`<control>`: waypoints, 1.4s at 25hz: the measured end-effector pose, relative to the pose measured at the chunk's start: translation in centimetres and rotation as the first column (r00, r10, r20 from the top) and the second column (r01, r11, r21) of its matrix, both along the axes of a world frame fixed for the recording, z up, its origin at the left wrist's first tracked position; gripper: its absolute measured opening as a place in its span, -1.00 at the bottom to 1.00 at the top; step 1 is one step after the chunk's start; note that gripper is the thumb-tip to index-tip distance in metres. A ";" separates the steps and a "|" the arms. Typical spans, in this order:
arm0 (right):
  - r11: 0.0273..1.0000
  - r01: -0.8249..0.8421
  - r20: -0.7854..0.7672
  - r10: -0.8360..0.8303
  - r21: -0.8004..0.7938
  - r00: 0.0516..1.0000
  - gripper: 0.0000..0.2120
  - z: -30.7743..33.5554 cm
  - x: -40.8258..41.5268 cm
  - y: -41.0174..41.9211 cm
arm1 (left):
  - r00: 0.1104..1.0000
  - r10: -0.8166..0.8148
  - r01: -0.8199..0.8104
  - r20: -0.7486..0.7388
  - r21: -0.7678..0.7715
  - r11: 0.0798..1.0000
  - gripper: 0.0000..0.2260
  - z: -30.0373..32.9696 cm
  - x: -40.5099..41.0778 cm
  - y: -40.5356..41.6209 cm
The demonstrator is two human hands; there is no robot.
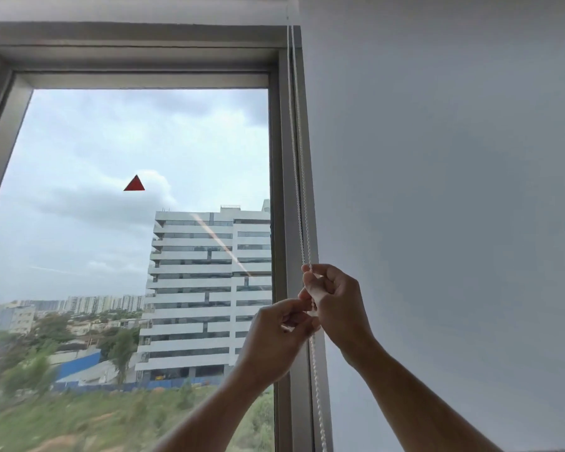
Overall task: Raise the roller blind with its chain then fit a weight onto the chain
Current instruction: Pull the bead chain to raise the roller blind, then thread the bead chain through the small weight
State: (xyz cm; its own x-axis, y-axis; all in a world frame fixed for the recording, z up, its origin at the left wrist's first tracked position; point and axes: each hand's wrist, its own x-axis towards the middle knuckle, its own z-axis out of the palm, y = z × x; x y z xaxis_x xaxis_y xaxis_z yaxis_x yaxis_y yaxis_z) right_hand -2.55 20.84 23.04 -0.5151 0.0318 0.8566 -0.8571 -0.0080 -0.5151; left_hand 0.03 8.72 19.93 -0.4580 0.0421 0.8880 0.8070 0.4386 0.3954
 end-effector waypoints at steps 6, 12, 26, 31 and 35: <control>0.999 -0.050 0.048 0.049 0.010 0.998 -0.90 -5.9 -1.9 0.8 | 0.995 0.032 -0.033 0.096 0.009 0.999 -0.69 -6.0 -2.0 -0.3; 0.998 -0.032 0.088 0.027 0.054 0.996 -0.89 -11.0 -3.3 0.7 | 0.974 0.006 -0.007 0.226 0.003 1.000 -0.66 -13.1 -4.5 -0.3; 0.998 -0.015 0.298 -0.002 0.056 0.955 -0.87 -22.4 -3.4 1.1 | 0.868 -0.037 0.026 0.494 0.028 0.999 -0.94 -23.5 -3.2 0.3; 1.000 -0.002 0.331 -0.003 0.013 0.944 -0.89 -26.1 -2.2 1.4 | 0.842 -0.059 0.068 0.536 0.003 0.998 -0.97 -26.4 -2.5 0.2; 0.962 0.211 0.261 -0.162 -0.171 0.952 -0.92 -28.9 -1.5 3.4 | 0.809 -0.076 0.074 0.583 0.027 0.997 -0.95 -28.5 -2.0 0.2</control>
State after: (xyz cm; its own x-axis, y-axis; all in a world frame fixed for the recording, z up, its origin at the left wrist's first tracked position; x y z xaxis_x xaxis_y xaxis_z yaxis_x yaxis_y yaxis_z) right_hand -4.07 24.20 -5.82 -0.6748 0.3005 0.6741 -0.7022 0.0195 -0.7117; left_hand -2.01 8.88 -8.59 -0.8852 0.0958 0.4553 0.4549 0.3843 0.8034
